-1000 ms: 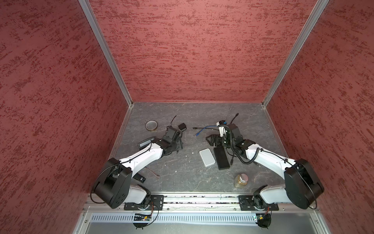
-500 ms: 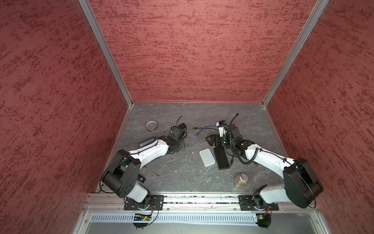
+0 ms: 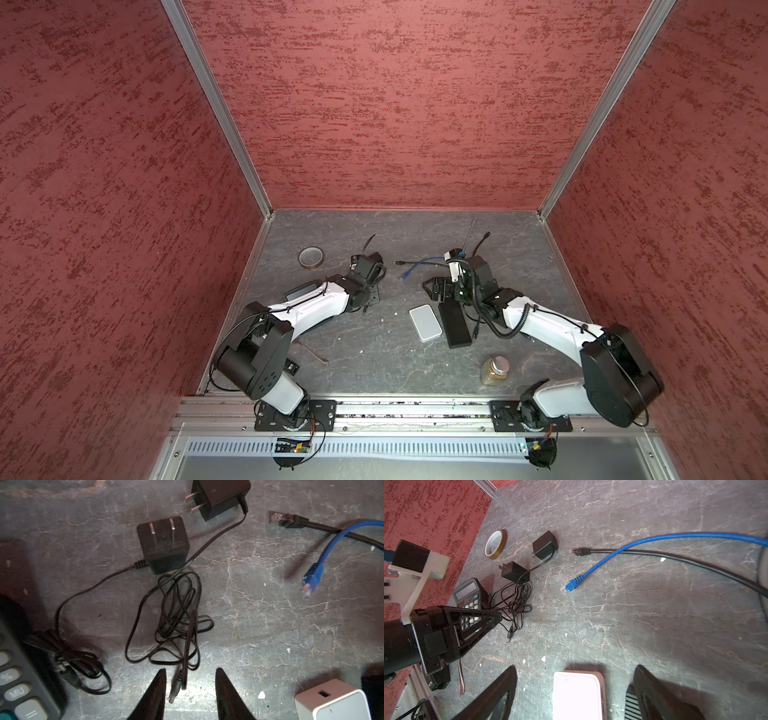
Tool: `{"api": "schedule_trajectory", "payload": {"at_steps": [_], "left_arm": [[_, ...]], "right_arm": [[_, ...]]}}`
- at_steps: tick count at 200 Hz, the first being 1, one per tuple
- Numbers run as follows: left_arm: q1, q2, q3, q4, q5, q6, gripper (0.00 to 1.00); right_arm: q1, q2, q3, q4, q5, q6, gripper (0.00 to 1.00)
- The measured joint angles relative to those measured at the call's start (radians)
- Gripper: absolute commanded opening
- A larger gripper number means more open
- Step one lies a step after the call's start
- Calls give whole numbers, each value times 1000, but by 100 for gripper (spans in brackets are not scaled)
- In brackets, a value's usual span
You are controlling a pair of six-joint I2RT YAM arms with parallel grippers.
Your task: Insert the plug into the switch port
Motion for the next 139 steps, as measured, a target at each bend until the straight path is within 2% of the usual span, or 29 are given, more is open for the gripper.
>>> {"api": "schedule_trajectory", "payload": {"at_steps": [68,139], "left_arm": [[171,-195,-142,5,9,-16,41],[253,-153,-183,7,49,-37,35]], "right_arm": [[7,15,0,12,-1,7,88],[18,24,0,13,-2,15,87]]}}
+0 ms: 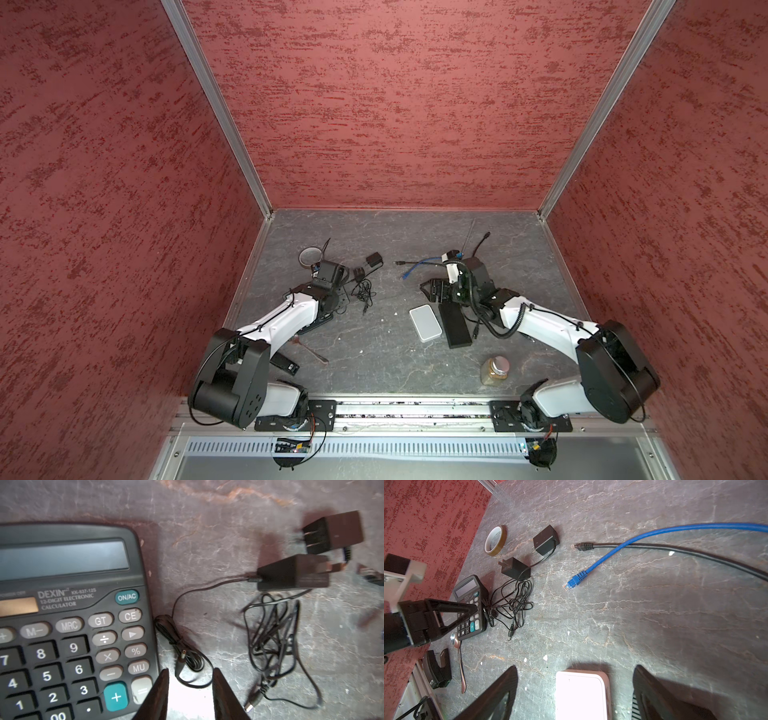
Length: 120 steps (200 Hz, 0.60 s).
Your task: Insert the plug into the switch port
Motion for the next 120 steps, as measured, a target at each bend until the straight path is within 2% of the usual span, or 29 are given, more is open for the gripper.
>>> {"api": "schedule_trajectory", "payload": {"at_steps": [94,120], "left_arm": [[2,137,14,25,2,-4,26],[1,159,31,35,-1,-1,15]], "right_arm": [[8,3,0,0,0,7,87],[10,4,0,0,0,7,87]]}}
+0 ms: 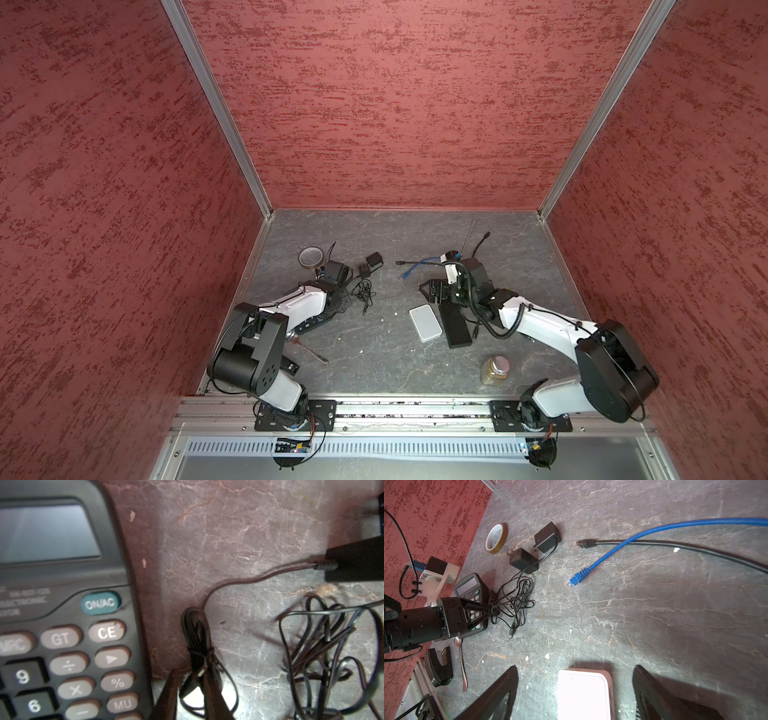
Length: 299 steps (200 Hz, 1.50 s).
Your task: Insert the plug into the switch port
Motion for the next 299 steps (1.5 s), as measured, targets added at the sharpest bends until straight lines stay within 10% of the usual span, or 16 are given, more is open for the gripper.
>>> {"api": "schedule_trajectory", "payload": {"at_steps": [86,176,299], "left_arm": [[-59,-6,39,-34,-5,4,0],[-76,-263,39,-82,42,-18,0],[-176,-266,150,46,134,-157,0]], "right_arm": [[3,3,0,5,-8,1,87],[31,4,-3,69,-74,27,81],[136,5,47,168,-126,91,70]]}}
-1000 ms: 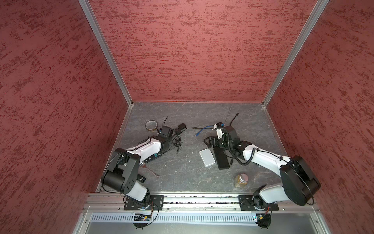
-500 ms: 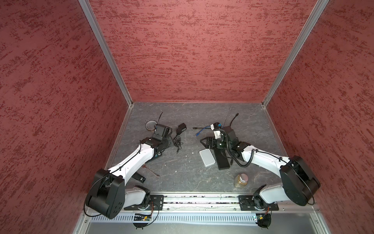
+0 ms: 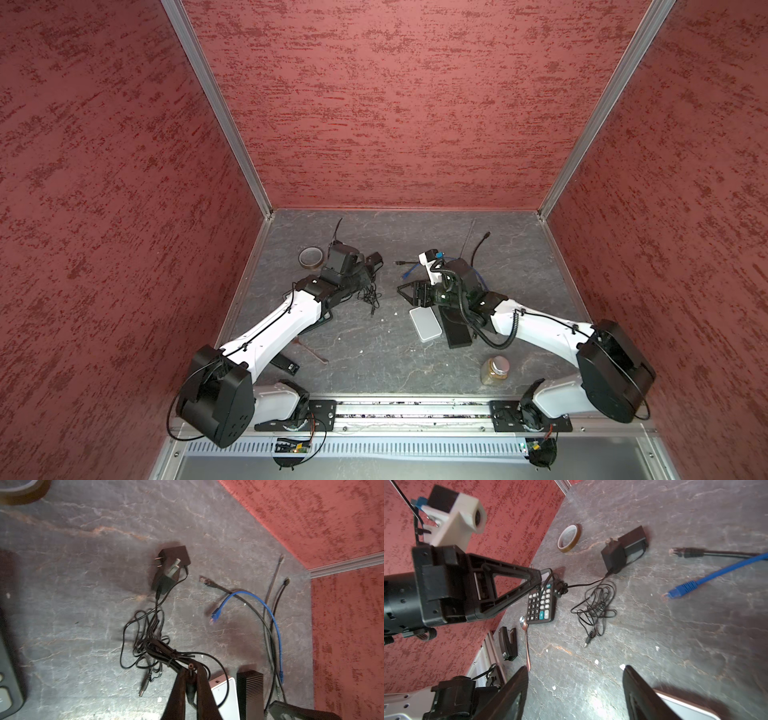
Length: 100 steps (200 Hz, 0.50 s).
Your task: Insert the plug into the switch port
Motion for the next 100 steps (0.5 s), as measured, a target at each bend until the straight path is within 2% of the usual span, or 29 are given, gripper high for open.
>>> {"api": "schedule_trajectory", "payload": {"at_steps": [100], "left_arm": [[-111,81,-47,184,-12,-166,0]], "right_arm": [[2,0,6,57,39,66,56]]}}
